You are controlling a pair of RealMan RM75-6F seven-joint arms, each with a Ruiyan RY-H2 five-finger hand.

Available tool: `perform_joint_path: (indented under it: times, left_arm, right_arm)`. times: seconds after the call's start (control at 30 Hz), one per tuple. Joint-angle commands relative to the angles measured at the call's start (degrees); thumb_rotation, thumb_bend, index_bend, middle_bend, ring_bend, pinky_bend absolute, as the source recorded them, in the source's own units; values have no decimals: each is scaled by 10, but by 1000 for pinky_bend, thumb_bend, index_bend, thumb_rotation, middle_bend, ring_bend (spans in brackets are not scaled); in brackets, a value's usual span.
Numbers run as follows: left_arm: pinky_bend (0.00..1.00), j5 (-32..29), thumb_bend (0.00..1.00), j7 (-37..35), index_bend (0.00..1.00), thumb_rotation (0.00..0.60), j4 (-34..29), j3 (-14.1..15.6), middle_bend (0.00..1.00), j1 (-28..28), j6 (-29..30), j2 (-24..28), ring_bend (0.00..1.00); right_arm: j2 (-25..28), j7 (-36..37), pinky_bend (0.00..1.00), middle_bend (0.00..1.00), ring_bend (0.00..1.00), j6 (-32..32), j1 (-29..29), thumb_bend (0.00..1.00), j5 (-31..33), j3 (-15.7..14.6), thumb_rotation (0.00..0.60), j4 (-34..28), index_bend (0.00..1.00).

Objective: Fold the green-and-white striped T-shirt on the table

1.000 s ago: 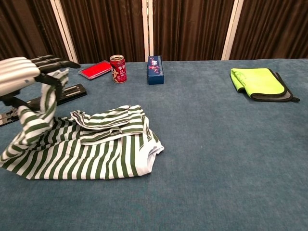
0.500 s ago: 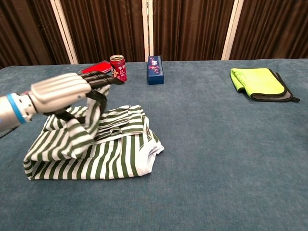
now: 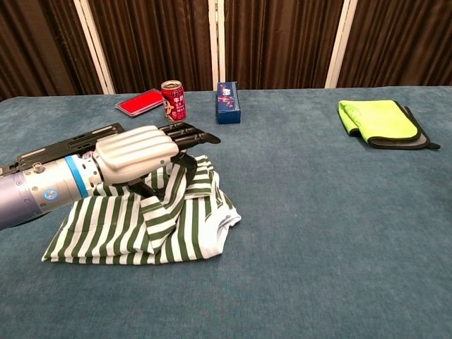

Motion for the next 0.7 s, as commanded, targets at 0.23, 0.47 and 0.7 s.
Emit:
perform_joint_path:
  times: [0.23, 0.47, 0.7]
  left_arm:
    - [0, -17, 522, -11, 0, 600, -37, -25, 0, -4, 35, 6, 0]
    - [0, -34, 246, 7, 0, 600, -114, -51, 0, -16, 42, 42, 0]
    - [0, -60, 131, 49, 0, 600, -248, -94, 0, -23, 53, 108, 0]
  right_arm:
    - [1, 0, 0, 0, 0, 2, -1, 0, -2, 0, 600, -2, 0]
    - [2, -1, 0, 0, 0, 5, -2, 0, -5, -1, 600, -6, 0]
    - [6, 0, 0, 0, 0, 12, -5, 0, -9, -2, 600, -12, 0]
